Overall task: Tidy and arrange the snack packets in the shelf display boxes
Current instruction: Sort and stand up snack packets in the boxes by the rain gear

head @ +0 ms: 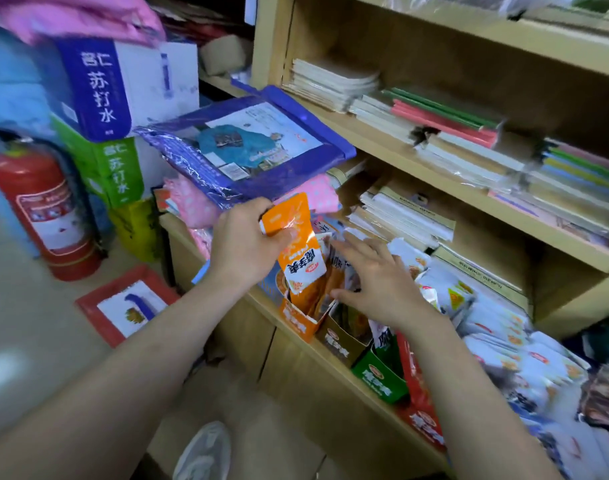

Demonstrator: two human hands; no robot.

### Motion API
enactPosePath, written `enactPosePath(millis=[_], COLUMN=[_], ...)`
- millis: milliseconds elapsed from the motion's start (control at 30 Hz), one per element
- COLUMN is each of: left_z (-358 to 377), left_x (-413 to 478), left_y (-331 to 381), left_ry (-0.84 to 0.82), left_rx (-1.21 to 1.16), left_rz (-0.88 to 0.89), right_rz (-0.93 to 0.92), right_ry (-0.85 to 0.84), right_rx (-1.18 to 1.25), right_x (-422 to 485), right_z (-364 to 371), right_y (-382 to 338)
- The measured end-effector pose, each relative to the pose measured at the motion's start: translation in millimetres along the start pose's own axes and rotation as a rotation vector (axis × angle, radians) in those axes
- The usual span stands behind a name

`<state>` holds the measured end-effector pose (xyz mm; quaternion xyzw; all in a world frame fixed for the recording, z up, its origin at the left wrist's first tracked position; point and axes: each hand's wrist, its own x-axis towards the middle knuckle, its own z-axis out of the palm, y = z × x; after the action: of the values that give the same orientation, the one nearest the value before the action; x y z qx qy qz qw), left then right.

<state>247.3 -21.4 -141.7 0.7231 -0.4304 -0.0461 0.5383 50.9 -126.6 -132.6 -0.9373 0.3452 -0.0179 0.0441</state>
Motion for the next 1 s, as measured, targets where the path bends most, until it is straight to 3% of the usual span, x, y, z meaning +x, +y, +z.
enactPosePath(millis=[167, 300, 433, 533, 600, 700, 833, 1000], left_z=[12, 18, 34, 49, 56, 60, 67, 74], left_x=[-4, -7, -14, -20, -20, -18, -18, -15], left_y=[1, 7, 8, 0, -2, 3, 8, 10], left_ry=[0.036, 0.012, -0.121, -0.210, -0.172, -0.171, -0.294, -0.211], left_rx=[0.211, 0.244, 0.379, 0.484, 0.505, 0.442, 0.358, 0.451], left_rz=[0.016, 0.038, 0.059, 0.061, 0.080, 0.121, 0.011, -0.024], right_rz=[0.006, -0.015, -0.025, -0.021, 0.046, 0.127, 0.239, 0.319], right_ry=[0.042, 0.093, 0.129, 0.337, 0.391, 0.320, 0.146, -0.080], right_rx=[-0.062, -0.062, 0.109, 0.224, 0.289, 0.201, -0.015, -0.076], right_x=[-1, -22, -29, -27, -23, -10, 14, 32], right_z=[8, 11, 16, 18, 12, -1, -17, -29], right_y=[8, 19, 24, 27, 26, 24, 20, 19])
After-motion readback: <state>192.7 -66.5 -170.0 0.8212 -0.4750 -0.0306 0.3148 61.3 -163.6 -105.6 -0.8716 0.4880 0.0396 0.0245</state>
